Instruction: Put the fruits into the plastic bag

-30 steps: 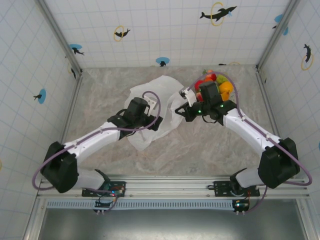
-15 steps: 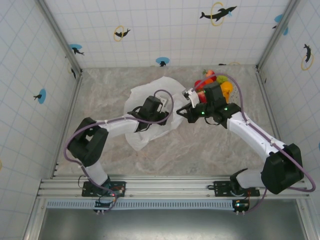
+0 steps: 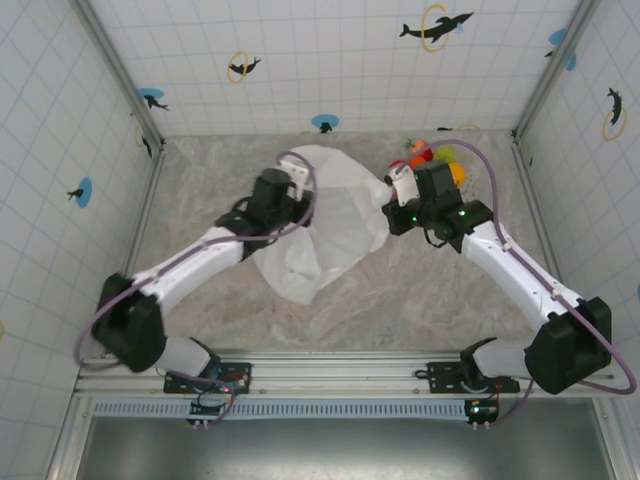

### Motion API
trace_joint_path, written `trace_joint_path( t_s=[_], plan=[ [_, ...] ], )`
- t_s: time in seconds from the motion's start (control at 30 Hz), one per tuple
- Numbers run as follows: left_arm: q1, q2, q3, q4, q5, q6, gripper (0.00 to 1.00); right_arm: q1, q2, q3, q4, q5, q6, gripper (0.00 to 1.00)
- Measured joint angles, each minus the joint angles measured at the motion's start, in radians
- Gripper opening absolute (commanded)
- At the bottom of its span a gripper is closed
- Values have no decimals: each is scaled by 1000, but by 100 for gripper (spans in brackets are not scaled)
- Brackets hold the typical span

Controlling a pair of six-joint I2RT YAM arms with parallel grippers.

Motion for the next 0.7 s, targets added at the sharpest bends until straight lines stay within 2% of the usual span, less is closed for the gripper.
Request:
trace_joint_path(
  t_s=[0.13,0.23,0.33,0.5,0.7],
  plan=[
    [92,-154,-18,-34,41,-23,0,37,11,5,21,65,14,0],
    [97,-176,-33,-68,53,-26,0,47,56,22,39,73,16,1],
    [96,-167,-52,-118,71,-33,0,47,109,35,72,76,30,8],
    [97,-129,-56,-177,105,-111,0,49,184,36,151,80,111,24],
    [97,-84,-82,-194,132,-315,0,48,303,97,162,55,176,53]
  ],
)
